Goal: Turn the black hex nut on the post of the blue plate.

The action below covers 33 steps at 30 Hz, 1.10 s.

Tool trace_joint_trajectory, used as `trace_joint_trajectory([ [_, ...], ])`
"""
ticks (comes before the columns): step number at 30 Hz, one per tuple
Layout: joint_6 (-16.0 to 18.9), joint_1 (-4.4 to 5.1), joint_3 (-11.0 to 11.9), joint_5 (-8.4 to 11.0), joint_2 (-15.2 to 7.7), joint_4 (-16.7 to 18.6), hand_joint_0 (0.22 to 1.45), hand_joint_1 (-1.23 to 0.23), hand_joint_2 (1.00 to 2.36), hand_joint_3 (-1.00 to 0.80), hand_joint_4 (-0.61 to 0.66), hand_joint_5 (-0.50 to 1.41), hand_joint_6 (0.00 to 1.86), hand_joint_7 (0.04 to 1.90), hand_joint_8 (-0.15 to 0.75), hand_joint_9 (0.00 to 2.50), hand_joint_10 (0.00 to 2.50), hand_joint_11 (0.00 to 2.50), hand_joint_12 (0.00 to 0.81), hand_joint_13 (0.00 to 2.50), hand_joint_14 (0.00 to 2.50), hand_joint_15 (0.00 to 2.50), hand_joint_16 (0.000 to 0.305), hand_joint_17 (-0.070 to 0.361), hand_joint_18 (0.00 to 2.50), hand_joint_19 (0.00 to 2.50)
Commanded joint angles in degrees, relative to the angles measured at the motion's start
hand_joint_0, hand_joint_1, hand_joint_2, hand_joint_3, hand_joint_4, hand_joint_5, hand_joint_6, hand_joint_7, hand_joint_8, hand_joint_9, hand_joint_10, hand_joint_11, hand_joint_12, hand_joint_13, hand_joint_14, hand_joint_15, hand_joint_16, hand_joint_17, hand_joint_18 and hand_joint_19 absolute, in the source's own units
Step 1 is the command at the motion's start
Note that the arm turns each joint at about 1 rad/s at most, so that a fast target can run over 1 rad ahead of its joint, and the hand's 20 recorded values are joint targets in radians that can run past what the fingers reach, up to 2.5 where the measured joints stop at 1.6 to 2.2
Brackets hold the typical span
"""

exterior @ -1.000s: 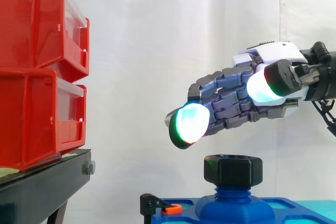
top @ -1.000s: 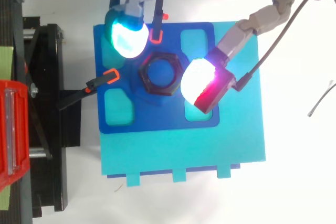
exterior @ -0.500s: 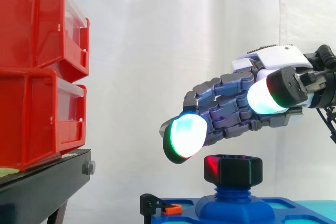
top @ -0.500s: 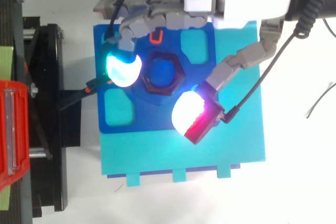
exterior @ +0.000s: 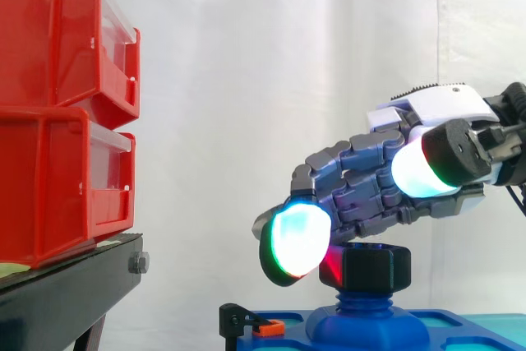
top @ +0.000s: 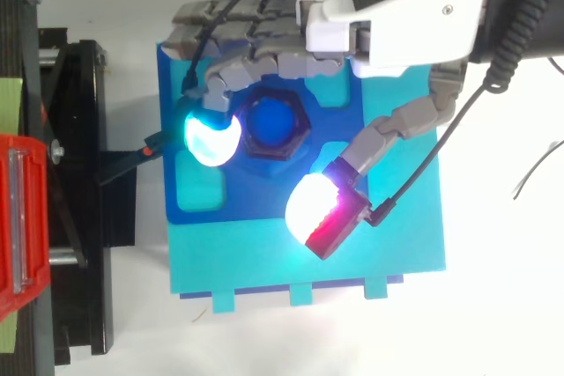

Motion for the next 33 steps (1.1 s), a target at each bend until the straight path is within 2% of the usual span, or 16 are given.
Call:
trace_joint_trajectory([
  [1, 0.1, 0.06, -0.4, -0.01, 0.0, 0.8, 0.38, -0.59, 1.00, -0.50, 0.16, -0.26, 0.50, 0.89, 0.240, 0.00, 0.00, 0.00, 0.370, 0.00, 0.00, 0.00, 0.051, 0.114, 0.00, 0.00],
  [26, 0.1, -0.47, -1.1, -0.01, 0.0, 1.3, 0.39, -0.53, 1.00, -0.50, 0.17, -0.25, 0.50, 0.89, 0.240, 0.00, 0.00, 0.00, 0.365, 0.00, 0.00, 0.00, 0.050, 0.112, 0.00, 0.00],
  [33, 0.1, -1.00, -1.1, -0.28, 0.0, 1.1, 0.39, -0.53, 1.00, -0.50, 0.17, -0.25, 0.50, 0.89, 0.241, 0.00, 0.00, 0.00, 0.363, 0.00, 0.00, 0.00, 0.049, 0.111, 0.00, 0.00],
])
